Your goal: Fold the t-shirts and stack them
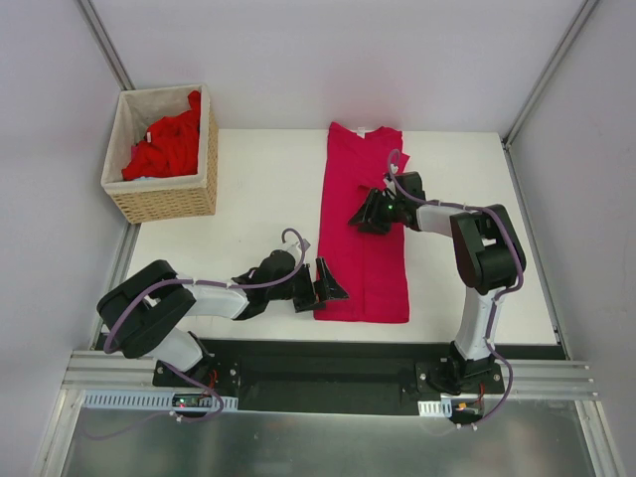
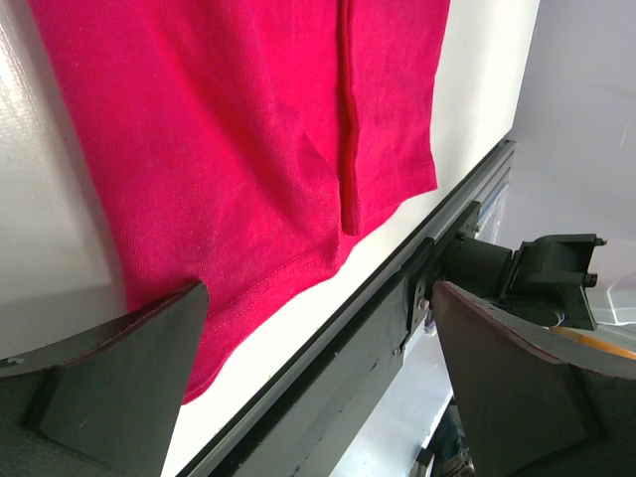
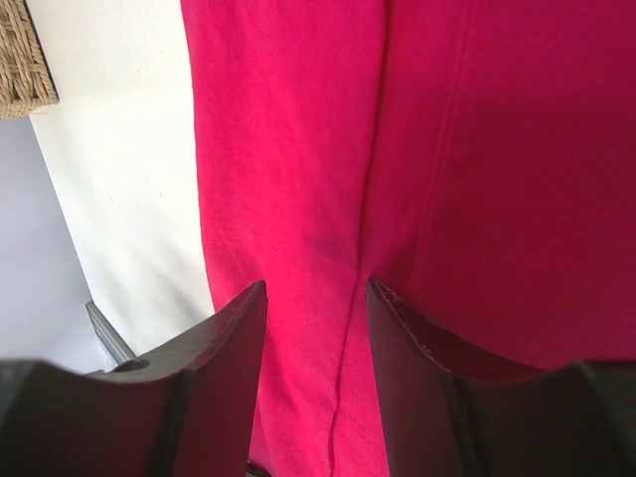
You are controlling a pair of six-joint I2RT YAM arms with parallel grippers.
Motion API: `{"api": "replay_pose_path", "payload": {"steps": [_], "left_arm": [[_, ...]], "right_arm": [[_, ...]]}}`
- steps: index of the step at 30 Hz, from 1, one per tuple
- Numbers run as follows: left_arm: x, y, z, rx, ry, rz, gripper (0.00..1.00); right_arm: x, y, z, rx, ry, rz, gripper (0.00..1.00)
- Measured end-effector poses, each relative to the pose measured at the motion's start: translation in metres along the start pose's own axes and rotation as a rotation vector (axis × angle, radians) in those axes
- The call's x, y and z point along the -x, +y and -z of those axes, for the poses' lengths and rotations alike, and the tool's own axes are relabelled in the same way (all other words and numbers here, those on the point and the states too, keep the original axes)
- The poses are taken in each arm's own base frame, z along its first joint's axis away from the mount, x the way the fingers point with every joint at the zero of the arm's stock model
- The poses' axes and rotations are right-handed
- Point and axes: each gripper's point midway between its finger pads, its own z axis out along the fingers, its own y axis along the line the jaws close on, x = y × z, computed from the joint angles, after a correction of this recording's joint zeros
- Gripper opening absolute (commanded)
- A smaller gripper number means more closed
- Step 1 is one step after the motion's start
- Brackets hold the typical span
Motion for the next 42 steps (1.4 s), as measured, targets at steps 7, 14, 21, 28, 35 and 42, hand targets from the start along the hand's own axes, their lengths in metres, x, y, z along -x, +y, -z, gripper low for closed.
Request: {"api": "replay_pose_path", "payload": {"steps": [7,14,21,28,35,42], "left_arm": [[0.0000,-0.0001,0.0000,0.000,0.000,0.000,0.99],[0.0000,-0.0001,0.0000,0.000,0.000,0.000,0.99],[0.0000,0.0000,0.0000,0.000,0.000,0.000,0.99],[0.0000,0.0000,0.0000,0.000,0.000,0.000,0.99],[0.0000,0.0000,0.0000,0.000,0.000,0.000,0.99],[0.0000,0.0000,0.0000,0.000,0.000,0.001,0.99]], "right_arm": [[-0.0010,0.0016,-0.0011,0.002,0.001,0.003,0.48],[-0.0016,0.0028,-0.0015,0.003,0.003,0.005,0.48],[-0.0007,0.0038,-0.0037,0.005,0.004,0.007,0.47],[-0.0001,0.0045,-0.0041,0.005,0.005,0.007,0.47],[-0.0011,0.0037,-0.0051,0.002,0.007,0.006,0.27],[-0.0034,0.0008,-0.0080,-0.007,0.012,0.000,0.08]]}}
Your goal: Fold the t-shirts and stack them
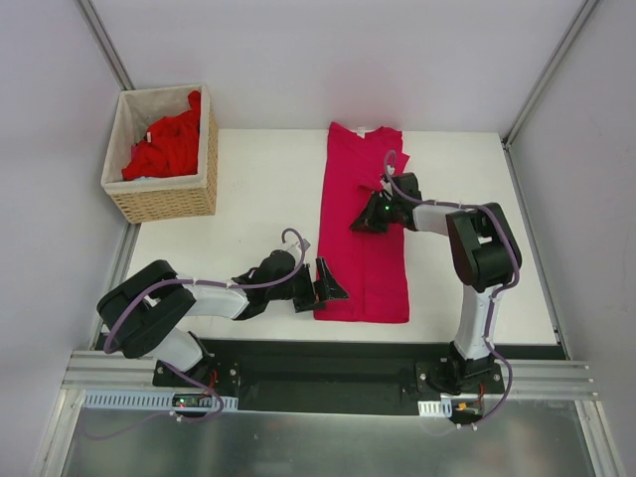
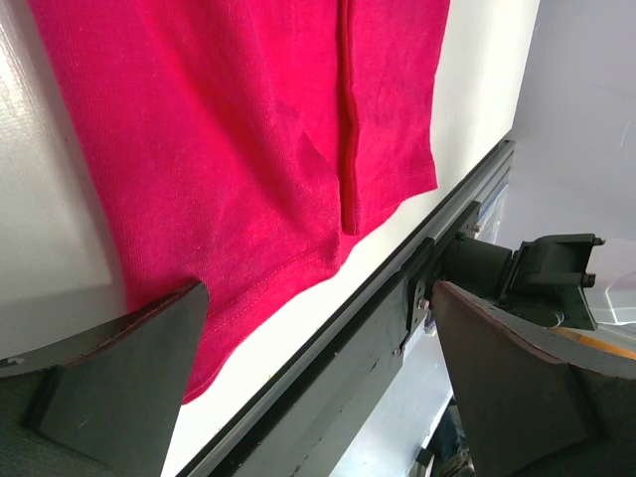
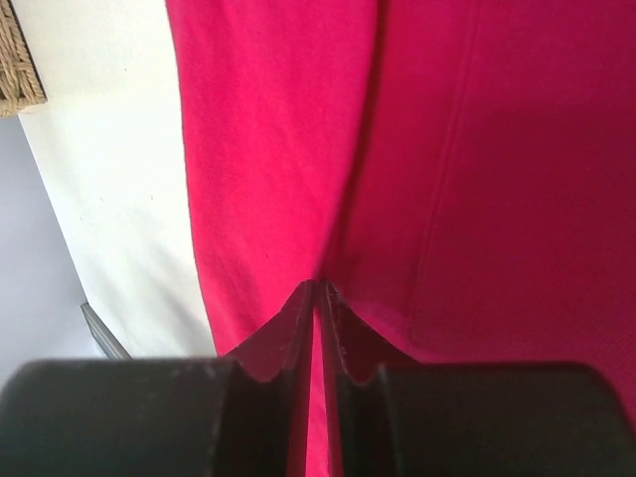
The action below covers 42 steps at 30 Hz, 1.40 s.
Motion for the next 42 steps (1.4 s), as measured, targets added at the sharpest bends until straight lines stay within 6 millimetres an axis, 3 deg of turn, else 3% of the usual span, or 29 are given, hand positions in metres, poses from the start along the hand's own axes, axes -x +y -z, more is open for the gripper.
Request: {"api": "replay_pose_path", "payload": {"steps": [5,42], "left_arm": [[0.000,0.000,0.000,0.000,0.000,0.000,0.99],[0.000,0.000,0.000,-0.001,0.000,0.001,0.99]], "right_arm": [[-0.001,-0.003,-0.002,-0.007,0.004,-0.005,0.01],[0.017,-0.018,0.009,-0.057,-0.019,-0.018,0.01]]}}
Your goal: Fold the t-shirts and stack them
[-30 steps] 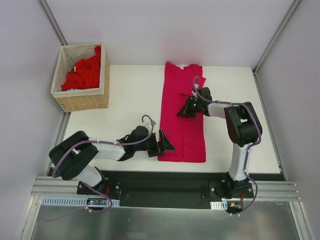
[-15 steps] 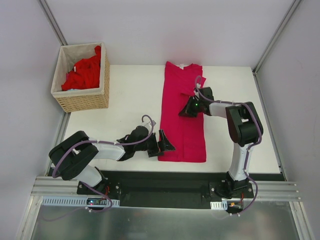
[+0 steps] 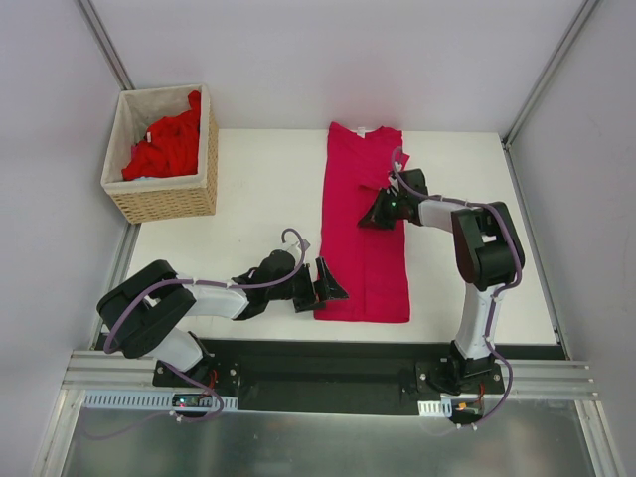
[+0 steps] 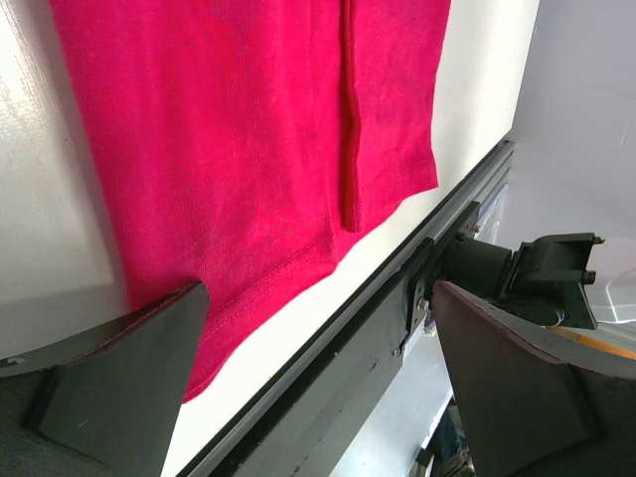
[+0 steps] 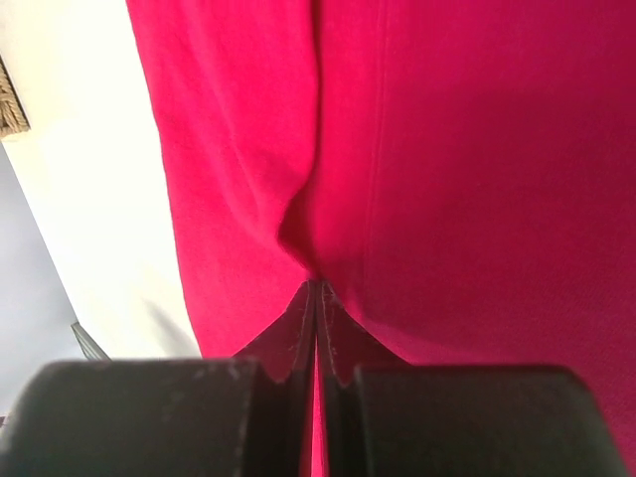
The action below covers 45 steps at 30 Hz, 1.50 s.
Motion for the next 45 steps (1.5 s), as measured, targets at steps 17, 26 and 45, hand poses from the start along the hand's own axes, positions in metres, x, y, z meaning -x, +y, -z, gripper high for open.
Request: {"api": "replay_pose_path", "payload": {"steps": [17,26,45], "left_arm": [[0.000,-0.001,0.000,-0.002,0.001,-0.002,0.99],[0.009,-0.015,0.020,0.068,-0.003,-0.100,0.99],[-0.036,-0.005,0.077,0.032,0.036,-0.185,0.99]], "right_arm": [[0.016,0.020,0.007,0.044,-0.033,0.022,0.90],[0.010,0.042,0.091,-0.090,-0.155,0.162,0.87],[-0.175,-0.029,0.225,-0.193,-0.226,0.270,0.84]]}}
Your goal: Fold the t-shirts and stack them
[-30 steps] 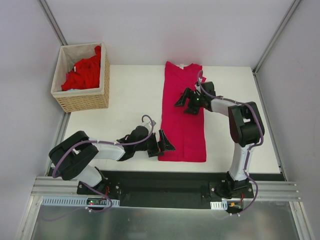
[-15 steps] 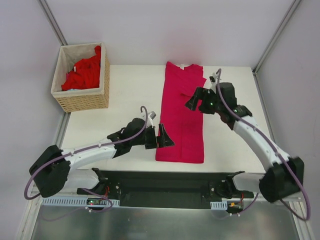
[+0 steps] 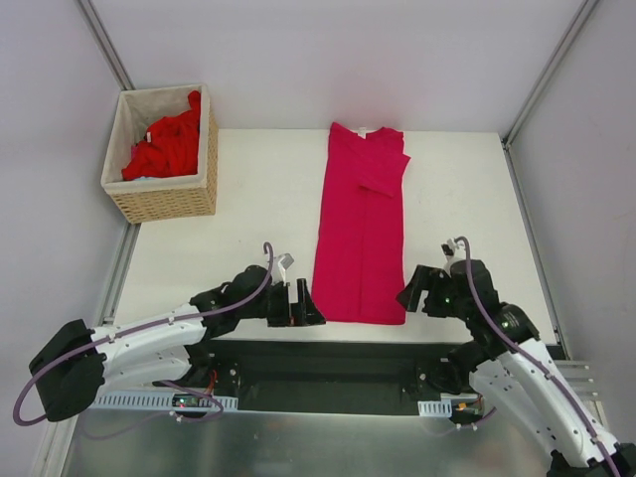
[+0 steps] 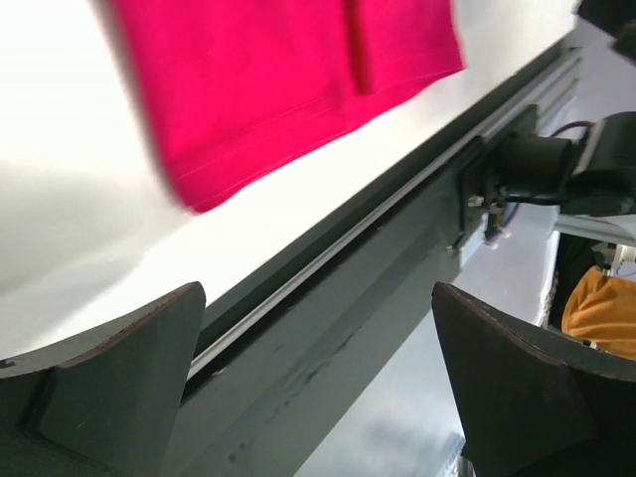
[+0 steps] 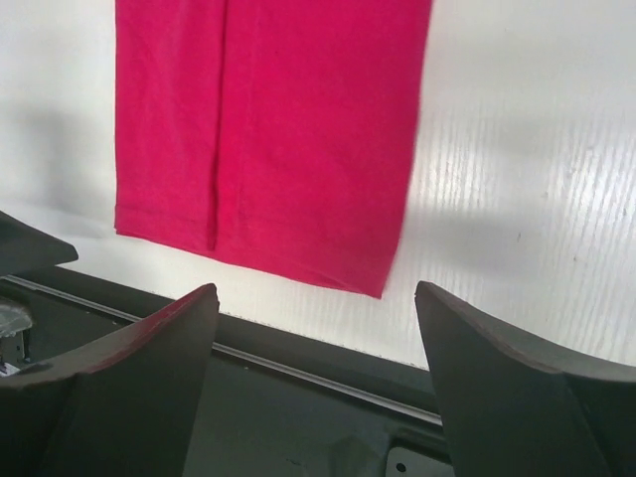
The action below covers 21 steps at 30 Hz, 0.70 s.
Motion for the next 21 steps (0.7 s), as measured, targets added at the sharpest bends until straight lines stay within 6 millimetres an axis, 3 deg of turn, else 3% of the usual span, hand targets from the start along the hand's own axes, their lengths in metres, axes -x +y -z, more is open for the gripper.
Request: {"api": "replay_pose_path", "payload": {"steps": [4,11,15,21], "left_arm": [[-0.012,0.022,0.001,0.050,0.011,0.034,0.99],[-0.010,0.032,-0.005,0.082,-0.011,0.038,0.99],[-0.010,0.038,-0.020,0.059,-0.020,0.048,0.99],[0.001,0.022,-0.046,-0.072,-0.043,0.111,0.99]], "right_arm": [[-0.015,-0.010,0.001,-0.011,0.003,-0.027,0.81],[-0.045,-0.029,-0.016,-0.090,0.099,-0.057,0.79],[-0.042,-0.038,-0.021,-0.144,0.060,-0.045,0.77],[-0.023,-0.055,-0.022,-0.305,-0.032,0.045,0.79]]}}
